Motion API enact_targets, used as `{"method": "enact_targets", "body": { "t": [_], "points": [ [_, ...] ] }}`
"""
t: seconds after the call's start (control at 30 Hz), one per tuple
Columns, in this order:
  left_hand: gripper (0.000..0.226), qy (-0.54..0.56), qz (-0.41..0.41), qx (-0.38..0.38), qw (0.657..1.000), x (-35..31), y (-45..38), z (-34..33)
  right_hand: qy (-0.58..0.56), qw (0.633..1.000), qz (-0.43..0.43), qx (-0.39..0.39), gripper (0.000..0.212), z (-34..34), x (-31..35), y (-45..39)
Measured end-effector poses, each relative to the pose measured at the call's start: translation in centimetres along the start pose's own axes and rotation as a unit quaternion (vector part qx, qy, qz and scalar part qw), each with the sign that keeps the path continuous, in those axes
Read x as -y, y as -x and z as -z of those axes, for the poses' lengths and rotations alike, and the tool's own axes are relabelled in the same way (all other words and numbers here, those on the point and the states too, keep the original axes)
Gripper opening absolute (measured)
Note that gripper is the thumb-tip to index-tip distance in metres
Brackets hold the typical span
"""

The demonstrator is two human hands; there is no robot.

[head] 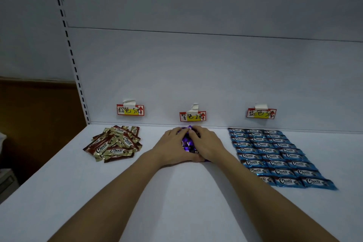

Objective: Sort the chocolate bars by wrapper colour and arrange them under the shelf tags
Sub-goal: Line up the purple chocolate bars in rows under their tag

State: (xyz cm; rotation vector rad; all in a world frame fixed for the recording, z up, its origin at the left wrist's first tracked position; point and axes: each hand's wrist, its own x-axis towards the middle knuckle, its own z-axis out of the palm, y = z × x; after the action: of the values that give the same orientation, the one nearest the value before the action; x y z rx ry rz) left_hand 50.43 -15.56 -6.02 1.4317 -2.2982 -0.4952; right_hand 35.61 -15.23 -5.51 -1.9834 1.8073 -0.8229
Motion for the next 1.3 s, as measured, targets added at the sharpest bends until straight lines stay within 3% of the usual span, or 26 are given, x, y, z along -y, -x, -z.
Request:
{"method": "enact_targets", "body": {
  "t": [0.43, 0.6, 0.7, 0.83, 0.97, 1.1, 1.17, 1.3],
  "points": [
    [0.089, 0.011, -0.035, -0.024, 0.999, 2.0, 11.8, 1.9, -0.033, 0.998, 0.030, -0.034, 0.035, -3.8, 5.8, 9.5],
    [0.096, -0.008, -0.021, -0.023, 0.999, 1.6, 13.7, 2.5, -0.013, 0.998, 0.057, -0.001, 0.039, -3.4, 6.9, 10.6],
    [0.123, -0.052, 0.014, -0.004, 0.999, 1.5, 13.9, 2.8, -0.059, 0.997, 0.046, 0.023, 0.044, -2.3, 7.2, 10.6],
    [0.128, -0.072, 0.011, -0.020, 0.997, 1.5, 14.1, 3.6, -0.126, 0.991, 0.007, -0.033, 0.039, 0.6, 6.4, 9.3],
    [0.099, 0.005, -0.008, -0.089, 0.996, 1.4, 13.0, 5.7, -0.101, 0.993, -0.022, -0.059, 0.033, 2.2, 4.6, 7.3],
    [0.040, 0.092, 0.005, -0.146, 0.985, 1.3, 8.6, 7.5, -0.055, 0.998, -0.007, -0.026, 0.027, 1.8, 3.9, 4.5],
    [0.018, 0.096, 0.017, -0.118, 0.988, 1.2, 5.9, 7.9, -0.021, 0.999, 0.023, -0.009, 0.026, 1.1, 3.9, 2.8],
    [0.010, 0.130, 0.016, -0.011, 0.991, 1.1, 2.3, 8.0, 0.059, 0.991, 0.098, 0.066, 0.031, 0.3, 4.2, -0.3]
  ]
}}
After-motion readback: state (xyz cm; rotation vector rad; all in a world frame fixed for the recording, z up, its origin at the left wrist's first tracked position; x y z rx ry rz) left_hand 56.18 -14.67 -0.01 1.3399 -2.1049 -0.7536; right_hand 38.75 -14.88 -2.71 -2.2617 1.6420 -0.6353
